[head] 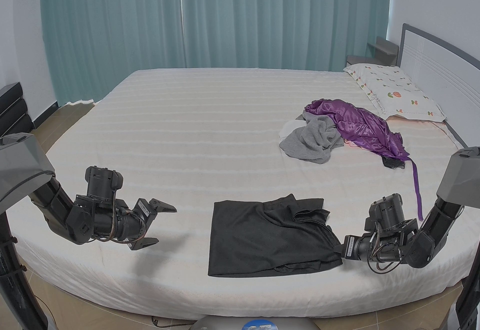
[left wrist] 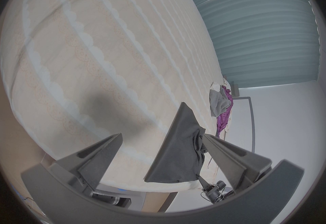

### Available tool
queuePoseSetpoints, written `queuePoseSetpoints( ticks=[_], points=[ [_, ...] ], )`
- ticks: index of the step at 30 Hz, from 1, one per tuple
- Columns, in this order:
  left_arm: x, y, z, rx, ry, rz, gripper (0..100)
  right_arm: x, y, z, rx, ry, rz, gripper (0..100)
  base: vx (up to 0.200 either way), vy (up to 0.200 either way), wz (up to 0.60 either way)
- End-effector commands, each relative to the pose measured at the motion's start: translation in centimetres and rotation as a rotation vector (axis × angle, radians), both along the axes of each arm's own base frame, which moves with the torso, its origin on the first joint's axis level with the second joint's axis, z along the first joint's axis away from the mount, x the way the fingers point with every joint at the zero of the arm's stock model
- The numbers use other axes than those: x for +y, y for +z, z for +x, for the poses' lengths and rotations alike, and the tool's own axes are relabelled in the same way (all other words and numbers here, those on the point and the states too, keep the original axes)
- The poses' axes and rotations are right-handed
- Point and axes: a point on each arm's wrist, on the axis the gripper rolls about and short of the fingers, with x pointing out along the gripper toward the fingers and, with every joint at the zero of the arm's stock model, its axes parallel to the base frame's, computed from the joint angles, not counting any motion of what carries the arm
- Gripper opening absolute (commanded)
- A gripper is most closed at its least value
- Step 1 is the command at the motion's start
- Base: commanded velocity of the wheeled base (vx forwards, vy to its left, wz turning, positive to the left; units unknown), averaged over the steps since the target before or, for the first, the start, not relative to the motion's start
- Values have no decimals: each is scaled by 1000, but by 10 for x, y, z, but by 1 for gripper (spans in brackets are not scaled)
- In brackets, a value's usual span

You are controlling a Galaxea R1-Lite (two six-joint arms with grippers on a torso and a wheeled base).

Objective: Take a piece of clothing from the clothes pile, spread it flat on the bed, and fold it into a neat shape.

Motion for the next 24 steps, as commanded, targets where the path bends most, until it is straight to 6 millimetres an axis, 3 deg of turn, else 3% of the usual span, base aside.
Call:
queuePoseSetpoints(
  ticks=[1, 8, 24],
  points=[
    [0, 0, 0, 0, 0, 0, 100, 1, 7, 2, -26, -1, 15, 100, 0, 0, 0],
    [0, 0, 0, 0, 0, 0, 100, 12, 38, 19, -151, -37, 117, 100, 0, 0, 0],
    [0, -1, 0, 1, -1, -1, 100, 59, 20, 78, -99, -127, 277, 100, 0, 0, 0]
  ],
)
